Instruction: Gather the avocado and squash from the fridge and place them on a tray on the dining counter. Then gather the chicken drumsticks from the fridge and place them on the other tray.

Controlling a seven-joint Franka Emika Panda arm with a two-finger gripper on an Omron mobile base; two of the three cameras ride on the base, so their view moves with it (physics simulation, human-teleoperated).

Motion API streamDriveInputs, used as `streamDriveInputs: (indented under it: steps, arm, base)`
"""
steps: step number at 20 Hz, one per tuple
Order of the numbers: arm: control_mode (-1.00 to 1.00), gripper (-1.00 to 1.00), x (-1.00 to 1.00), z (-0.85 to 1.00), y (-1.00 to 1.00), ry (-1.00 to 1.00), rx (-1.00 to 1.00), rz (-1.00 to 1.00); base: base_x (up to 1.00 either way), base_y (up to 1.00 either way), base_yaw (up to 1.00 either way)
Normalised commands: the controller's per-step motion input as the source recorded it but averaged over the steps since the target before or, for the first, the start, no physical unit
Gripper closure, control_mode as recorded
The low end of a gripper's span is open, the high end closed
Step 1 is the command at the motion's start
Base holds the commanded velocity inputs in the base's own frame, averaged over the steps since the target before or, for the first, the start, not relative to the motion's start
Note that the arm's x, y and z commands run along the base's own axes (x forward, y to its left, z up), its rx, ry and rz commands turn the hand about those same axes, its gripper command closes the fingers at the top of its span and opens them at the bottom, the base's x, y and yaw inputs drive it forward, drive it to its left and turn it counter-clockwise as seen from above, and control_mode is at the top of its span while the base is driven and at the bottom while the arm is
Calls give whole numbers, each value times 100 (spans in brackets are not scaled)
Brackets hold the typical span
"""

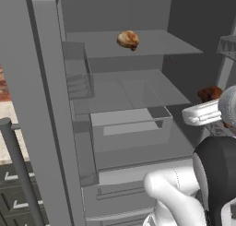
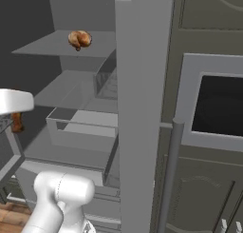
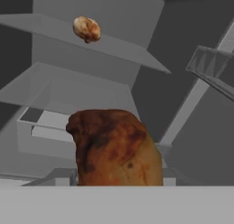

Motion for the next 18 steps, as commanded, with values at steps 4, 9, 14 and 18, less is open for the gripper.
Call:
streamDriveInputs:
  steps: [4,9,14,18]
  arm:
    - [-100,100,-41,0,0,1,0,0]
    - [-100,100,-15,-2,2,11,0,0]
    - [100,100,-6,-3,0,2,0,0]
    - [100,100,0,0,0,0,0,0]
  base:
    - [0,0,0]
    - [0,0,0]
    - [-10,0,0]
    - [-74,2,0]
